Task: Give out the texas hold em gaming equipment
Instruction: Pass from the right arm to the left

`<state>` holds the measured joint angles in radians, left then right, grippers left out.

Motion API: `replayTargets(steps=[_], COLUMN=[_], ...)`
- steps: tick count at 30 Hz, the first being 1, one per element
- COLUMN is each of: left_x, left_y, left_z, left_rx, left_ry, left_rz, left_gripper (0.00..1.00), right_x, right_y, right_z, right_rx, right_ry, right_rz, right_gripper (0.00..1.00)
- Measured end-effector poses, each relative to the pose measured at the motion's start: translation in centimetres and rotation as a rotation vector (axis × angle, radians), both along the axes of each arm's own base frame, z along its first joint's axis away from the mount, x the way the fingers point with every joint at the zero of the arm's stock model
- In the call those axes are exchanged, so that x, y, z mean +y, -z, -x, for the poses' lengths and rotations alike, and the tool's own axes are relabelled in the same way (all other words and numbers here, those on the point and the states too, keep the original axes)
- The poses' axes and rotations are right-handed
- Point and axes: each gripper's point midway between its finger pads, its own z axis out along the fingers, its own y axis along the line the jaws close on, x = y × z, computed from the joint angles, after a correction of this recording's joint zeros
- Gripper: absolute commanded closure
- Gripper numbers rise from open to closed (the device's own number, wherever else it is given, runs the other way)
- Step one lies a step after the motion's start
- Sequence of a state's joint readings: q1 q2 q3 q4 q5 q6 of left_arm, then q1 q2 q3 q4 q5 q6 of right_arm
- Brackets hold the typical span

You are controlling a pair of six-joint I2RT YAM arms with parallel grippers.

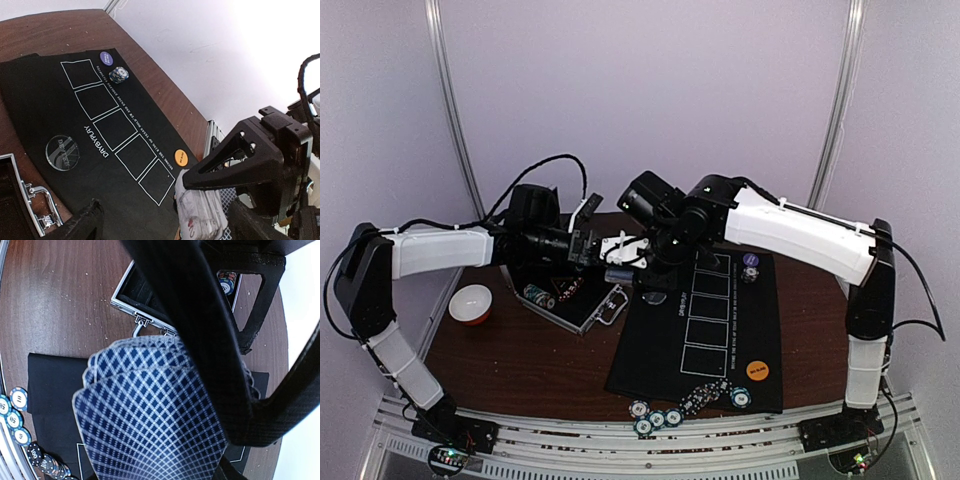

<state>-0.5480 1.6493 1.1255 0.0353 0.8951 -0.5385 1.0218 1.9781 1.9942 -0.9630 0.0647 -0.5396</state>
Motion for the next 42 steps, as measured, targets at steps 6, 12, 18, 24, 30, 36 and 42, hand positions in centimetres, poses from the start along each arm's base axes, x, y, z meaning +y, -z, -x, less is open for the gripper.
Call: replayTargets(steps=[6,12,18,24,30,36,42], left_x=[-0.1,-0.1,-0.4,-1.1,-1.2,-1.2,-1.8], left_y=[-0.1,-0.1,0.8,0.8,0.2,0.2,-1.7], left_z=[0.4,0.5,1.7,2.8,3.1,3.0,4.6], left_rx=[-0.010,-0.012,-0.018,-0.032,-0.040,-0.049,-0.043], left_ry=[0.025,0.033,0.071,0.114,0.137,0.138,0.214], left_rz=[0.006,0.007,-0.027,-0.039,-0.023,-0.020,0.053], left_gripper=[0.03,0.05,0.22,0.60,1.00,1.00,1.00], right_x=[-0.1,0.0,0.0,0.0,0.1,0.3,-1.0], right_y=[0.2,0.0,-0.1,-0.1,-0.2,0.1,2.3], right_z=[-0.2,-0.1,-0.2,-0.3,-0.5,-0.6,-0.1], right_rx=[-0.009,-0.017,-0.025,-0.033,-0.047,-0.077,-0.142], right_ry=[-0.005,-0.008,-0.006,-0.002,0.003,0.006,-0.009], right_rz=[0.015,0.016,0.018,0.018,0.016,-0.015,-0.072], right_gripper=[0.53,0.53,0.54,0.54,0.54,0.03,0.00])
